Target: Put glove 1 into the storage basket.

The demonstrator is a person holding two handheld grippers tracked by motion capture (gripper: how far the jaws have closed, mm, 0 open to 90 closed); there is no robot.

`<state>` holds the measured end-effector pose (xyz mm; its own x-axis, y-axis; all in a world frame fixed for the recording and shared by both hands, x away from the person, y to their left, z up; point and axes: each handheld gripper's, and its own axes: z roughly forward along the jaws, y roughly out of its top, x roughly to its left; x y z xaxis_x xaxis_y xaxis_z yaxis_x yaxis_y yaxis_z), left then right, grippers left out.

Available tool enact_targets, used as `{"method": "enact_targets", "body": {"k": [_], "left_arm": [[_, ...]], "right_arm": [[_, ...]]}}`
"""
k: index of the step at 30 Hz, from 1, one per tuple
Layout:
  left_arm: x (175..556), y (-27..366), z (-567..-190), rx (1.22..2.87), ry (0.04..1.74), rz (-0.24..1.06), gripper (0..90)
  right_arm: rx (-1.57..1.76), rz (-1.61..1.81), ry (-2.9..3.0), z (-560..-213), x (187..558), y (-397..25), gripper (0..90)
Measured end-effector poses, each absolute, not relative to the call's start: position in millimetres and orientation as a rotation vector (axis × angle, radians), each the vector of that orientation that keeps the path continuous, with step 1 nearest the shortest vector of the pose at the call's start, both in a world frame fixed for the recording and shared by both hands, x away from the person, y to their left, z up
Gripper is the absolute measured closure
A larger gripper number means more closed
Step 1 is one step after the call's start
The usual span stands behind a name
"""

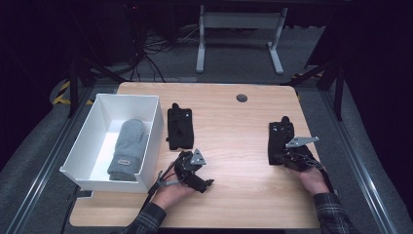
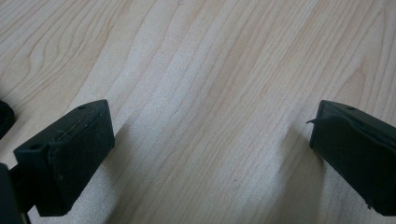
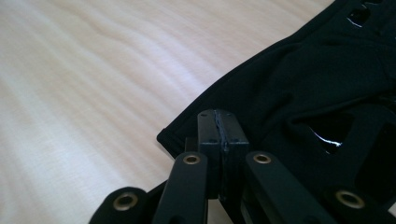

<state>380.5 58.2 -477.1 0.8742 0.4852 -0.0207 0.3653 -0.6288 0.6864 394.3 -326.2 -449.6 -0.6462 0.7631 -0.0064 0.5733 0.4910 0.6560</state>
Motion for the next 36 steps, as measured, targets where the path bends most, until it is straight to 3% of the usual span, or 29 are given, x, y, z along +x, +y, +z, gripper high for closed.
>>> {"method": "enact_targets", "body": {"k": [24,29,36], "left_arm": [[380,58,-477,2.316,0.613,0.216,0.3],[380,58,-477,2.317,0.613,0.215,0.3],[380,58,-477,2.316,0.614,0.215,0.3]], "right_arm": [[0.884,0.990,2.658,-451,316,-274,90.0],[0.909,1.037,2.565,-439,319,-285,90.0],[1.021,0.986,2.420,-427,355,-310,90.0]]}}
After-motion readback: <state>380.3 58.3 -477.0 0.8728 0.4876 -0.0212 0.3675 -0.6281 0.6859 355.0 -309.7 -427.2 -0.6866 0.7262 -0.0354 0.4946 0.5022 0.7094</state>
